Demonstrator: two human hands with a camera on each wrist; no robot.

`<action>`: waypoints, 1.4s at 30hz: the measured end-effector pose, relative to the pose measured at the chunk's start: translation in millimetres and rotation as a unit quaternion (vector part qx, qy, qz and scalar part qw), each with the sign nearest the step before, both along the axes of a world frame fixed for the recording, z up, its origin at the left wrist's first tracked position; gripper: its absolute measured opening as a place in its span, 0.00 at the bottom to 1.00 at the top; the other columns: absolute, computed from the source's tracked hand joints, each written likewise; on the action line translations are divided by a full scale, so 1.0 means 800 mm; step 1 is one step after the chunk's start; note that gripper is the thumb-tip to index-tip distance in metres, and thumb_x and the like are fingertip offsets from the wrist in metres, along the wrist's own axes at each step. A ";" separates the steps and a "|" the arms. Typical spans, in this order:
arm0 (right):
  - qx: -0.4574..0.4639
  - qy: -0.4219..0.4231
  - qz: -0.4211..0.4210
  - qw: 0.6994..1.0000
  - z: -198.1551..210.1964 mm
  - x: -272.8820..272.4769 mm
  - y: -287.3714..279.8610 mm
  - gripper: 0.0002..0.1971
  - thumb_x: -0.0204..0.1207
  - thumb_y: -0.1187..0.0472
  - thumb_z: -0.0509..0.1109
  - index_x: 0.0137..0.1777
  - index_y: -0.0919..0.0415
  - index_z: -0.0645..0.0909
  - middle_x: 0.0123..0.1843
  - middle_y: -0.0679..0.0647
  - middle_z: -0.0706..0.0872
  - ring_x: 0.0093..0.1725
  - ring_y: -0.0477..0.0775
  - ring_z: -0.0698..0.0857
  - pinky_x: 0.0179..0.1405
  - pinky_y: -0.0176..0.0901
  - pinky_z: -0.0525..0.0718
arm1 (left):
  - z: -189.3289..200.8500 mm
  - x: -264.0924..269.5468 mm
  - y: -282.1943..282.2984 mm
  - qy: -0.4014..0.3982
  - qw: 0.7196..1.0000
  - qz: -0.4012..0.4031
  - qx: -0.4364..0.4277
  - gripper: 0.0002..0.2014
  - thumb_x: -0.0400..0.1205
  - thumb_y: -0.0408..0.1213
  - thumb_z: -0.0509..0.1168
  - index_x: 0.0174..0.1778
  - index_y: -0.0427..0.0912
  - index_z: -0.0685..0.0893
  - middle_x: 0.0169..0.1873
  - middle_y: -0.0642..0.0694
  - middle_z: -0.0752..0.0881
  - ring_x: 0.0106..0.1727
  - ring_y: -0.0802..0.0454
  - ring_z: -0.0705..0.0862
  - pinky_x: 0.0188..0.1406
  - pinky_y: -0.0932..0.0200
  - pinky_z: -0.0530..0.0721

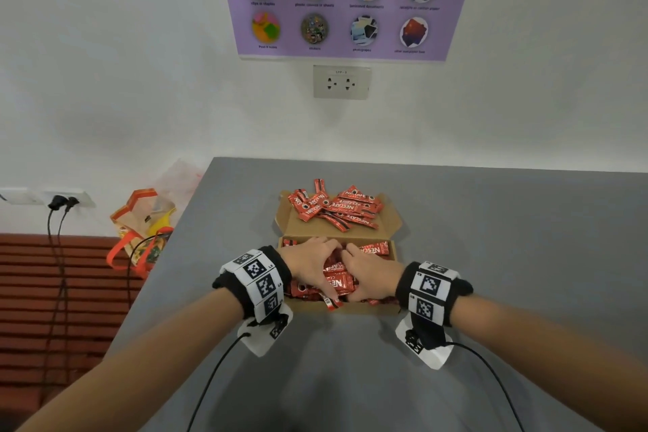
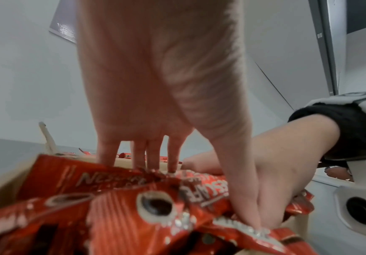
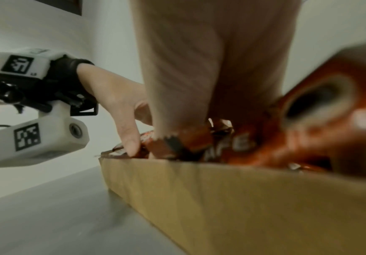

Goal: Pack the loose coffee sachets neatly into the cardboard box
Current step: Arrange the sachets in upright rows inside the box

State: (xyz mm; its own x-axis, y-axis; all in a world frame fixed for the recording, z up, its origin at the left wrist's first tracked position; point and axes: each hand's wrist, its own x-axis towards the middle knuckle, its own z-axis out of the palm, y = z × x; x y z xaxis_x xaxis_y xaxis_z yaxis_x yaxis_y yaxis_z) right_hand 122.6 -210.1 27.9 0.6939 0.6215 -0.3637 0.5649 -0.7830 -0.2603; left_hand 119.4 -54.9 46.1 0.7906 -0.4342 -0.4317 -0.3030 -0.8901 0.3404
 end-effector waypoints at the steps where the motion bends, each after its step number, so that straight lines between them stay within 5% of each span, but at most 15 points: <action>1: 0.004 0.004 -0.002 1.000 0.000 0.000 -0.001 0.36 0.70 0.54 0.76 0.71 0.69 0.64 0.63 0.60 0.69 0.59 0.59 0.78 0.61 0.49 0.78 | -0.001 0.000 0.001 0.003 1.000 0.001 -0.004 0.47 0.67 0.52 0.77 0.77 0.42 0.61 0.71 0.45 0.69 0.72 0.49 0.67 0.75 0.48 0.68; 7: 0.065 -0.018 -0.025 0.997 0.008 0.003 -0.008 0.30 0.70 0.54 0.76 0.70 0.62 0.72 0.62 0.56 0.76 0.61 0.56 0.78 0.62 0.44 0.76 | -0.002 -0.002 0.004 -0.008 1.000 -0.002 -0.027 0.44 0.69 0.53 0.75 0.77 0.41 0.63 0.70 0.44 0.70 0.72 0.47 0.67 0.74 0.49 0.68; 12: 0.138 -0.056 -0.040 0.988 0.026 0.009 -0.007 0.21 0.66 0.55 0.78 0.59 0.59 0.83 0.55 0.53 0.82 0.54 0.51 0.79 0.60 0.42 0.78 | -0.005 -0.005 0.000 -0.059 0.996 -0.006 -0.069 0.47 0.64 0.55 0.78 0.74 0.41 0.65 0.68 0.46 0.72 0.69 0.49 0.70 0.73 0.51 0.69; 16: 0.160 -0.063 -0.063 0.983 0.039 0.013 -0.003 0.19 0.63 0.63 0.79 0.56 0.62 0.84 0.47 0.49 0.79 0.49 0.47 0.77 0.49 0.38 0.78 | -0.010 -0.003 -0.008 -0.090 0.987 0.024 -0.128 0.44 0.63 0.46 0.81 0.72 0.40 0.66 0.64 0.44 0.78 0.63 0.48 0.78 0.65 0.52 0.77; 20: 0.171 -0.070 -0.065 0.981 0.046 0.016 -0.002 0.24 0.61 0.61 0.81 0.58 0.62 0.82 0.51 0.51 0.80 0.52 0.48 0.76 0.51 0.38 0.76 | -0.011 0.000 -0.013 -0.116 0.976 0.061 -0.173 0.35 0.68 0.38 0.77 0.68 0.40 0.67 0.56 0.42 0.84 0.54 0.46 0.84 0.53 0.50 0.83; 25: 0.196 -0.062 -0.078 0.976 0.045 0.020 -0.011 0.23 0.62 0.57 0.81 0.57 0.58 0.79 0.54 0.50 0.78 0.54 0.48 0.74 0.53 0.37 0.73 | -0.012 0.001 -0.012 -0.125 0.970 0.059 -0.202 0.25 0.74 0.36 0.72 0.66 0.38 0.72 0.55 0.43 0.85 0.54 0.47 0.84 0.53 0.53 0.83; 29: 0.270 -0.004 -0.098 0.958 0.048 0.022 -0.028 0.30 0.62 0.52 0.82 0.62 0.54 0.75 0.52 0.48 0.82 0.52 0.47 0.82 0.55 0.37 0.81 | -0.010 0.000 -0.005 -0.143 0.967 0.027 -0.209 0.11 0.78 0.33 0.67 0.56 0.39 0.80 0.48 0.45 0.87 0.49 0.47 0.85 0.46 0.57 0.83; 33: 0.327 0.029 -0.144 0.933 0.062 0.022 -0.054 0.29 0.72 0.40 0.65 0.70 0.54 0.72 0.59 0.51 0.81 0.58 0.48 0.82 0.58 0.36 0.79 | -0.009 -0.003 -0.001 -0.175 0.952 0.049 -0.248 0.16 0.79 0.32 0.67 0.62 0.37 0.79 0.56 0.43 0.85 0.56 0.49 0.84 0.57 0.52 0.83; 35: 0.318 0.000 -0.164 0.934 0.061 0.023 -0.065 0.23 0.80 0.45 0.53 0.68 0.58 0.73 0.60 0.54 0.81 0.58 0.49 0.81 0.56 0.34 0.77 | -0.006 -0.003 -0.002 -0.179 0.946 0.066 -0.264 0.15 0.79 0.31 0.67 0.62 0.36 0.79 0.57 0.43 0.85 0.57 0.50 0.83 0.57 0.57 0.82; 39: 0.271 -0.027 -0.167 0.948 0.049 0.021 -0.072 0.14 0.86 0.58 0.50 0.61 0.61 0.76 0.57 0.59 0.84 0.49 0.49 0.83 0.53 0.40 0.82 | 0.003 -0.001 0.001 -0.191 0.937 0.080 -0.283 0.15 0.79 0.30 0.67 0.62 0.35 0.78 0.56 0.43 0.84 0.56 0.51 0.81 0.51 0.71 0.75; 42: 0.306 -0.020 -0.152 0.940 0.049 0.017 -0.065 0.14 0.86 0.58 0.50 0.61 0.61 0.76 0.54 0.57 0.85 0.39 0.38 0.82 0.42 0.27 0.80 | 0.010 -0.001 0.004 -0.201 0.933 0.078 -0.287 0.16 0.79 0.30 0.67 0.63 0.36 0.78 0.57 0.43 0.83 0.56 0.52 0.81 0.53 0.68 0.77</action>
State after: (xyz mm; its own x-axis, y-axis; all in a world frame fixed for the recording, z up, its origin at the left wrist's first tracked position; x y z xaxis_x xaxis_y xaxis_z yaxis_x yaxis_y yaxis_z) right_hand 136.4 -262.2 67.1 0.8788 0.4763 0.0276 0.3581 -0.6202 -0.6979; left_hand 118.4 -52.0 54.1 0.9117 -0.3683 0.1819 -0.3905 -0.6398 0.6620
